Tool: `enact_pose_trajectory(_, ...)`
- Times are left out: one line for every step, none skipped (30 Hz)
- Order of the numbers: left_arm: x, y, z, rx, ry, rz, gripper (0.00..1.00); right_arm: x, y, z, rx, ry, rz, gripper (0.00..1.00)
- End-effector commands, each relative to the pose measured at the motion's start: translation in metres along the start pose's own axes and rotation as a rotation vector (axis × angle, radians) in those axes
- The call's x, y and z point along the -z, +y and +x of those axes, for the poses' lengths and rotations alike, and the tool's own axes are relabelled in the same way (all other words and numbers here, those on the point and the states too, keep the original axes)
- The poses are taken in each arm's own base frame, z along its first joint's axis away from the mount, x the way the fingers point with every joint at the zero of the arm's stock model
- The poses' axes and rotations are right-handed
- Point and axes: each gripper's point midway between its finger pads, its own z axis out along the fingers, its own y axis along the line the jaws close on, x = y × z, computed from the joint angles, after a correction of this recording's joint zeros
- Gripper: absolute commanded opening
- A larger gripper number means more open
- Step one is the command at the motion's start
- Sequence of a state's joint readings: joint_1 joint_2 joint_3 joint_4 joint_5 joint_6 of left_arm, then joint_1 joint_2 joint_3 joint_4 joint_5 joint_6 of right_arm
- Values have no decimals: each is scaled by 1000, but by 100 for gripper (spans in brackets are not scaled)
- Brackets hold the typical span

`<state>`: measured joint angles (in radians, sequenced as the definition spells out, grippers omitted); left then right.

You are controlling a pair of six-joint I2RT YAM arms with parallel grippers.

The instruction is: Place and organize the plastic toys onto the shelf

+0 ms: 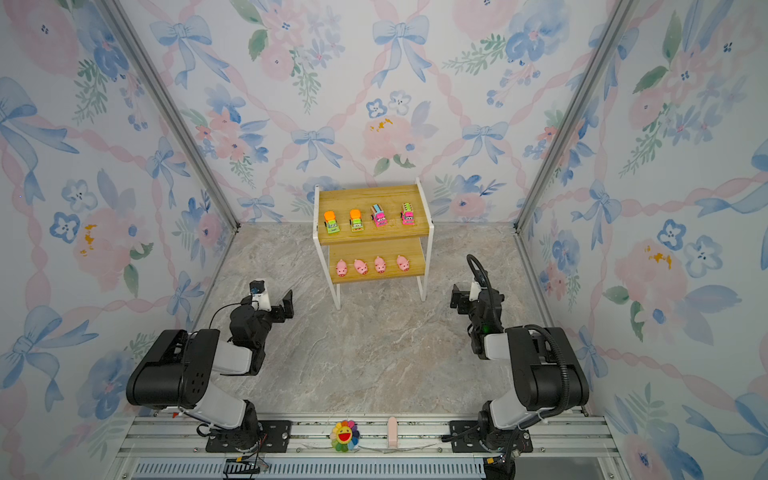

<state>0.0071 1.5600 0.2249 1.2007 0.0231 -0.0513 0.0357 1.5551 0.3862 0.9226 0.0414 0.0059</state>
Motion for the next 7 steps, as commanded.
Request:
enact_pose_trajectory(-2,0,-7,-21,-23,-7,98,0,0,-2,14,1,6,97)
enact_pose_trajectory(-3,0,-6,-20,-21,-7,98,0,0,-1,13,1,3,99)
enact_pose_trajectory(-3,0,-7,-21,-23,-6,98,0,0,-1,10,3,1,100)
enact_pose_trajectory(-2,1,-7,-20,-22,-7,98,0,0,-1,9,1,0,100)
enact_pose_trajectory(-3,1,-7,-22,-22,-8,98,0,0,-1,10,2,0,100)
enact_pose_trajectory(-3,1,-7,-21,-21,-9,98,0,0,-1,10,2,0,99)
enact_pose_trajectory(-3,1,-7,-22,-22,-8,98,0,0,-1,9,4,0,97)
